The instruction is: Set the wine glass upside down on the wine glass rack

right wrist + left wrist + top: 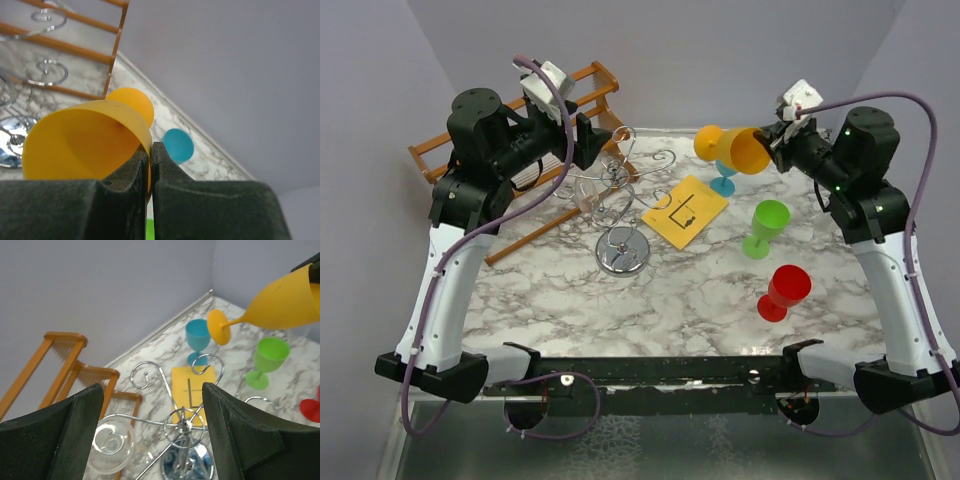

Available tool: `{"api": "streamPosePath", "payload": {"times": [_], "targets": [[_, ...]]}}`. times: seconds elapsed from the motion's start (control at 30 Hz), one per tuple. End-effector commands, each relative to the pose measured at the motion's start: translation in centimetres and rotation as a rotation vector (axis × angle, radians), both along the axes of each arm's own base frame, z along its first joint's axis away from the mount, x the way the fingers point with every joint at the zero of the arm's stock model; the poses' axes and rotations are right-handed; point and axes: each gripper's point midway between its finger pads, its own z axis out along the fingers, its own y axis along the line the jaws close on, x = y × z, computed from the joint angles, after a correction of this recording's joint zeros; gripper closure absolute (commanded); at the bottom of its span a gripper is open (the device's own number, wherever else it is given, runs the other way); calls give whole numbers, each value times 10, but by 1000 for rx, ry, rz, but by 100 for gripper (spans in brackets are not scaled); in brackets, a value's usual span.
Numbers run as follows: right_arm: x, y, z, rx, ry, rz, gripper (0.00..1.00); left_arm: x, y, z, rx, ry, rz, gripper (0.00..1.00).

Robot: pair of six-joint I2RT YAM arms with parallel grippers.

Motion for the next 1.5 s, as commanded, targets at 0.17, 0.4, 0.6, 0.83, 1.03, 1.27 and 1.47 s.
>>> {"api": "streamPosePath", "payload": {"times": [0.17,0.4,0.6,0.83,1.03,1.27,1.47], "targets": [[-19,27,108,263,-142,137,99,-1,-57,25,-393,216,-247,27],[-27,51,124,362,-85,279,99,12,-77,22,-478,293,-305,28],[-29,60,125,391,-52,336,99,14,-91,11,-467,324,-311,32],[-34,62,126,393,-59,353,99,19,-101,-4,-440,354,-293,48],[-36,60,126,395,-64,347,99,20,-102,-5,-428,347,-286,59],[-41,62,124,395,-62,370,99,19,-105,-8,-418,350,-298,85],[-41,60,116,379,-63,360,93,20,-96,2,-398,281,-256,100]]}}
